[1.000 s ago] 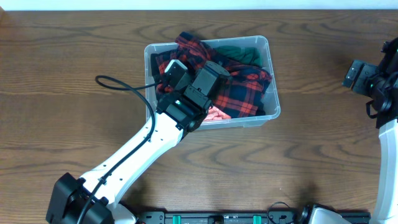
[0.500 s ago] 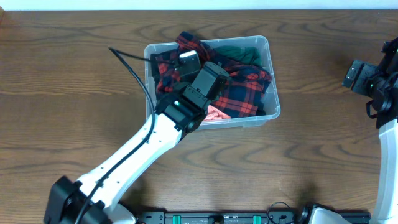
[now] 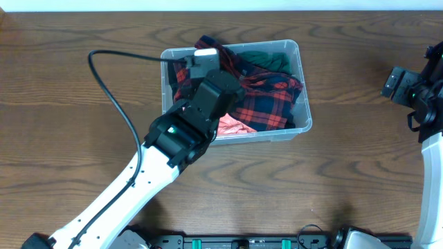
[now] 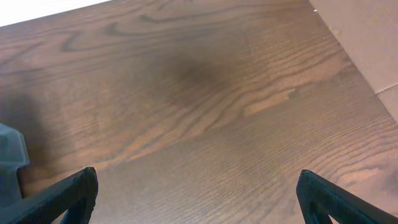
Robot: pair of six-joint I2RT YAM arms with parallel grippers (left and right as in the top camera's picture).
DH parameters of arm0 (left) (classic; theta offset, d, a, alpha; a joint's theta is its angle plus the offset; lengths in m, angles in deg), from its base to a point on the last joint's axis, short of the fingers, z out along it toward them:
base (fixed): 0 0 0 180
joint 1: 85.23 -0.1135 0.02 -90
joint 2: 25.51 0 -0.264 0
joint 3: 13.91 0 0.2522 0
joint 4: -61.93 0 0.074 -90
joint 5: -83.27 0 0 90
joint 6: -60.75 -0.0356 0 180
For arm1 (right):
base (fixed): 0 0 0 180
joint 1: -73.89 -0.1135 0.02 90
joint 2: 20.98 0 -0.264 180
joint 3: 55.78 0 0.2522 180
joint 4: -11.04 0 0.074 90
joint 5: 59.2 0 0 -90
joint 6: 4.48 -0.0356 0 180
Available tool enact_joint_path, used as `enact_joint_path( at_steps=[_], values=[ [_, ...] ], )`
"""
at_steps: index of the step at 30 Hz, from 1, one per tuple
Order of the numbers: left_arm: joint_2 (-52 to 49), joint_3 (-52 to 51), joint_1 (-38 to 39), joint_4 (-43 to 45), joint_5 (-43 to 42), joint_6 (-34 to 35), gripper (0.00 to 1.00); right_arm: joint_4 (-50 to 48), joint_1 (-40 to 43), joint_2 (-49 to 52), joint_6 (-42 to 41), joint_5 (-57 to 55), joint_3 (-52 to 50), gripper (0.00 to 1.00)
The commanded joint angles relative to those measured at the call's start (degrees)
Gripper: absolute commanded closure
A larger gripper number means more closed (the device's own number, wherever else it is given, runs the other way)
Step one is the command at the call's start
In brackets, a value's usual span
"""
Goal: Pack container
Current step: 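Push the plaid shirt down and spread it inside the bin with the left gripper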
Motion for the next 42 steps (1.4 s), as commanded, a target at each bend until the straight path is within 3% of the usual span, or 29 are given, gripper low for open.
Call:
enact_joint_path(
  at_steps=[1, 4, 8, 15, 23, 28, 37, 42],
  values=[
    [-3.8, 0.6, -0.4, 4.8, 0.7, -9.7, 0.94, 0.0, 0.2, 0.1, -0.4, 0.0, 0.1, 0.01],
    [-7.8, 0.6, -1.4, 10.3, 0.7, -16.6, 0.94, 0.0, 0.2, 0.1, -0.4, 0.0, 0.1, 0.01],
    [-13.7, 0.6, -4.0, 12.1, 0.7, -17.4, 0.94, 0.0, 0.2, 0.1, -0.4, 0.0, 0.1, 0.01],
    [-23.7, -0.4, -10.3, 8.6, -1.1, -8.7, 0.94, 0.0, 0.2, 0.1, -0.4, 0.0, 0.1, 0.01],
    [-33.8, -1.9, -13.5, 7.7, -12.5, -8.7, 0.94, 0.0, 0.2, 0.1, -0.4, 0.0, 0.1, 0.01],
    [-30.7, -1.7, -12.9, 7.6, -13.5, -9.3, 0.94, 0.0, 0.2, 0.1, -0.4, 0.0, 0.1, 0.01],
    [-9.7, -1.5, -12.9, 7.1, -10.8, -9.7, 0.94, 0.0, 0.2, 0.1, -0.4, 0.0, 0.1, 0.01],
    [-4.7, -1.5, -12.9, 3.0, -8.7, -9.7, 0.94, 0.0, 0.2, 0.1, -0.4, 0.0, 0.1, 0.01]
  ],
)
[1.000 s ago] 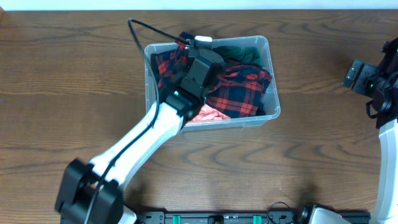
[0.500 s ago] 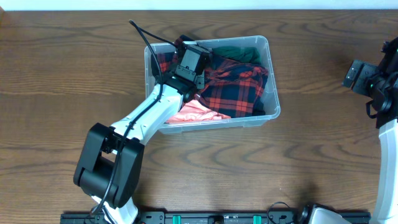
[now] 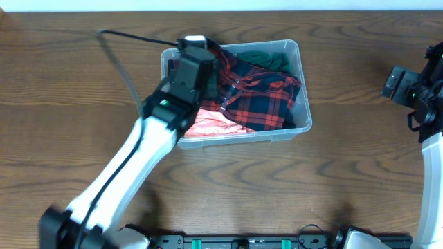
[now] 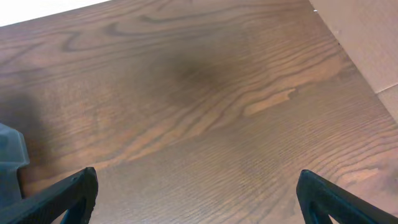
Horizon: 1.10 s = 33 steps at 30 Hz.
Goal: Pack container
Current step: 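Push the plaid shirt down and spread it inside the bin with the left gripper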
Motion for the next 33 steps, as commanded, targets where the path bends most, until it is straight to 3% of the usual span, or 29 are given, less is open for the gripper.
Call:
enact_joint_path(
  at_steps=[1, 6, 14, 19, 23, 33],
  values=[
    [0.7, 0.0, -0.3, -2.8, 1.7, -0.3, 0.94, 0.1, 0.2, 0.1, -0.4, 0.0, 0.1, 0.01],
    [-3.6, 0.0, -0.3, -7.0, 1.5, 0.0, 0.94, 0.1, 0.2, 0.1, -0.4, 0.0, 0.1, 0.01],
    [-17.4, 0.0, -0.3, -14.4, -9.6, 3.0, 0.94, 0.1, 0.2, 0.1, -0.4, 0.0, 0.1, 0.01],
    [-21.7, 0.0, -0.3, -16.9, -10.4, 2.9, 0.94, 0.1, 0.2, 0.1, -0.4, 0.0, 0.1, 0.01],
    [-18.1, 2.4, -0.3, -18.6, -10.8, 2.9, 0.95, 0.1, 0.2, 0.1, -0.4, 0.0, 0.1, 0.01],
    [1.4, 11.0, -0.3, -17.8, -10.4, 2.4, 0.94, 0.1, 0.2, 0.1, -0.4, 0.0, 0.1, 0.01]
  ],
)
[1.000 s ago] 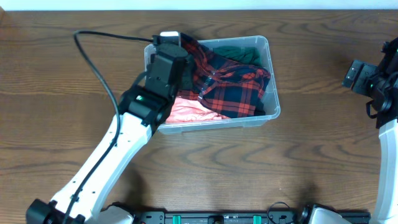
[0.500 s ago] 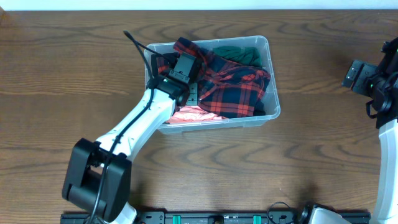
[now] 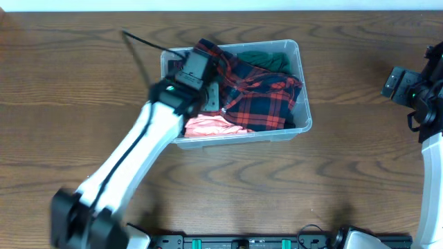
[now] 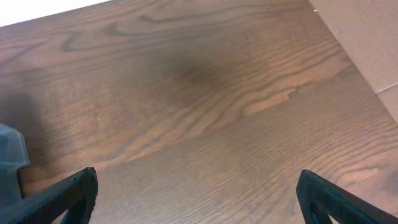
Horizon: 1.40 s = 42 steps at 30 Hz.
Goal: Pack container
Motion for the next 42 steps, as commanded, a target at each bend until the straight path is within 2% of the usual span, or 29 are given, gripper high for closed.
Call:
enact_joint_path(
  at_steps=[1, 8, 15, 20, 27, 35, 42],
  values=[
    [7.4, 3.2, 0.0, 2.3, -0.8, -0.1, 0.94, 0.1, 0.2, 0.1, -0.4, 0.0, 0.1, 0.01],
    [7.6, 3.1, 0.0, 15.5, -0.8, -6.9, 0.94, 0.1, 0.2, 0.1, -0.4, 0.0, 0.1, 0.01],
    [-1.9, 3.1, -0.3, 29.8, -0.8, -10.1, 0.94, 0.1, 0.2, 0.1, -0.4, 0.0, 0.1, 0.01],
    [-9.9, 3.1, -1.0, 35.6, -0.8, -11.0, 0.94, 0.1, 0.2, 0.1, -0.4, 0.0, 0.1, 0.01],
    [-18.8, 3.1, -2.3, 30.4, -0.8, -17.6, 0.94, 0.1, 0.2, 0.1, -0.4, 0.0, 0.1, 0.01],
    [-21.1, 2.9, -4.0, 16.7, -0.4, -17.8, 0.94, 0.1, 0.2, 0.1, -0.4, 0.0, 0.1, 0.01],
    [-25.9, -0.9, -4.2, 20.8, -0.4, -17.8, 0.94, 0.1, 0.2, 0.1, -0.4, 0.0, 0.1, 0.01]
  ],
)
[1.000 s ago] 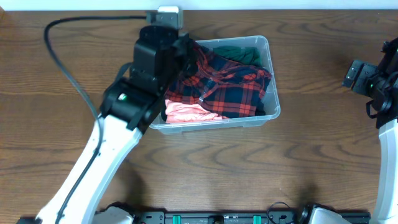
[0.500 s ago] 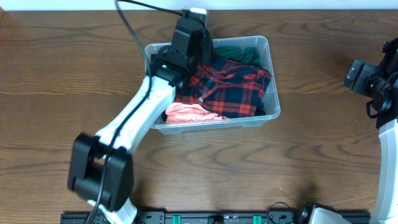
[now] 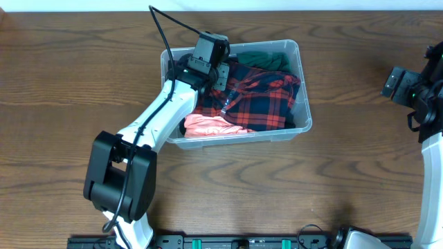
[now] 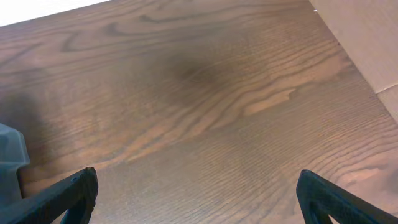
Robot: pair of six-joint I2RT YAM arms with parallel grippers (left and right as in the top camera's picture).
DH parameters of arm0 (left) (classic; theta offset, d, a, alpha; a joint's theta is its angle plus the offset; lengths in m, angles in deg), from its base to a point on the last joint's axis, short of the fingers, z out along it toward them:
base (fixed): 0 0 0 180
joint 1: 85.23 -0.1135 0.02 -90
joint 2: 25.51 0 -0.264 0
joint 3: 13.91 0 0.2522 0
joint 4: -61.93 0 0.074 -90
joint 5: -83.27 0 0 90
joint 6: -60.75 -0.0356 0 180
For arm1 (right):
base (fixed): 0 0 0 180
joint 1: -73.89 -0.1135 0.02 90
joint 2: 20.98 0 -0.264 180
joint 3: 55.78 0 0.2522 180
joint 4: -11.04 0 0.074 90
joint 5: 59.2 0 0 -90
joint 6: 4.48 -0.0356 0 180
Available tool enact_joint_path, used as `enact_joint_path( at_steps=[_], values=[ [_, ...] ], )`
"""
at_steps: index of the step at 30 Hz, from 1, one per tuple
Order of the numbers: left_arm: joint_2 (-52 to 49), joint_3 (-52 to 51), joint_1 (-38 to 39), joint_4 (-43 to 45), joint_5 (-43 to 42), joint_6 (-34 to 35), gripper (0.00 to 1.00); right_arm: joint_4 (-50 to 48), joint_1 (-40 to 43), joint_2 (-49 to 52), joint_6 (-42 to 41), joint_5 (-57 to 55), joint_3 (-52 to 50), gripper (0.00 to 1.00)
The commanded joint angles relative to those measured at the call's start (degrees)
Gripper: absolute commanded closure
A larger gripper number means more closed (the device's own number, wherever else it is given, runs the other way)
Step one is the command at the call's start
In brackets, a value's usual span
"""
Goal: Pack container
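Observation:
A clear plastic container [image 3: 305,105] sits at the table's middle back. It holds a red-and-black plaid shirt [image 3: 261,98], a green garment [image 3: 267,61] at the back and a coral garment [image 3: 211,126] at the front left. My left gripper [image 3: 216,69] hangs over the container's back left part, at the plaid shirt's left edge; its wrist body hides the fingers. My right gripper [image 4: 199,193] stands open over bare wood far to the right of the container, holding nothing.
The left arm's black cable [image 3: 160,24] loops over the table behind the container. A grey part of the right arm [image 4: 9,155] shows at the left edge of the right wrist view. A pale floor strip [image 4: 373,37] marks the table's edge there.
My left gripper has moved from the container's left middle toward its back left corner. The left arm now stretches straight up from the table's front. The right arm is unchanged.
My left gripper was first over the container's front left, covering the coral garment. Then it stood at the back left wall, then at the left middle on the plaid shirt, and now at the back left. The coral garment lies uncovered. The right arm stayed still.

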Motion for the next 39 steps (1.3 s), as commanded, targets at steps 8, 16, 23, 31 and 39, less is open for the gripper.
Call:
enact_joint_path(
  at_steps=[8, 16, 23, 31, 39],
  values=[
    [-11.3, -3.5, -1.4, 2.1, 1.1, 0.7, 0.94, 0.1, 0.2, 0.1, -0.4, 0.0, 0.1, 0.01],
    [6.4, -2.0, -1.5, 1.8, 1.1, 1.8, 0.94, 0.1, 0.2, 0.1, -0.4, 0.0, 0.1, 0.01],
    [16.7, -2.0, -1.7, 6.6, 1.8, 1.8, 0.94, 0.1, 0.2, 0.1, -0.4, 0.0, 0.1, 0.01],
    [11.8, -2.0, -2.4, 11.5, 2.2, -0.6, 0.94, 0.1, 0.2, 0.1, -0.4, 0.0, 0.1, 0.01],
    [2.3, -2.0, -4.9, 14.5, 2.2, -0.5, 0.94, 0.1, 0.2, 0.1, -0.4, 0.0, 0.1, 0.01]
  ],
)
